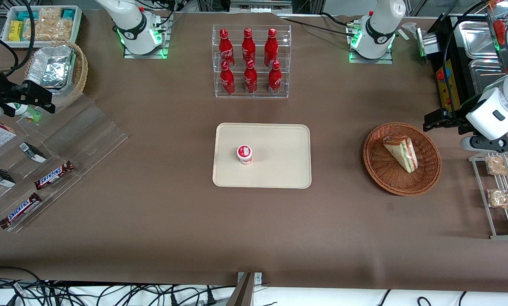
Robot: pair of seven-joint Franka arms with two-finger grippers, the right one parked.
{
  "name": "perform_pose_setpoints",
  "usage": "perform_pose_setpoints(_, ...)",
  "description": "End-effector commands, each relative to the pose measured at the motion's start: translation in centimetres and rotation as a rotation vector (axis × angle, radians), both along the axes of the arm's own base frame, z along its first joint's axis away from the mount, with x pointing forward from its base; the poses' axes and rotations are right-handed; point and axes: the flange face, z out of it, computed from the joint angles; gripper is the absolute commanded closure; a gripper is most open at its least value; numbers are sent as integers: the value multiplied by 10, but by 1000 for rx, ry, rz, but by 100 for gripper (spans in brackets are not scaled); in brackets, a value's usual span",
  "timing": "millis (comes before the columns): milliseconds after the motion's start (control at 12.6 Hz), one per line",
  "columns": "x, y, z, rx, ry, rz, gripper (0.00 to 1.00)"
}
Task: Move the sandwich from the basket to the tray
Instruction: 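Move the left gripper over the wrapped sandwich in the wicker basket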
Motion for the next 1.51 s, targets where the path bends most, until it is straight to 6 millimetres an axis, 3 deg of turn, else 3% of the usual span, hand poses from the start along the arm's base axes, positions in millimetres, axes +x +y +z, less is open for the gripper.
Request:
perform_pose_setpoints(0,-5,0,8,3,15,-1,0)
perform_pose_setpoints(477,-4,10,7,23,15,14,0)
perform_pose_setpoints(874,-4,24,-6,31,33,81,0)
perform_pose_setpoints(1112,-5,29,-35,44,44,197,0)
perform_pose_setpoints(1430,-28,47,-90,45,-25,316,0)
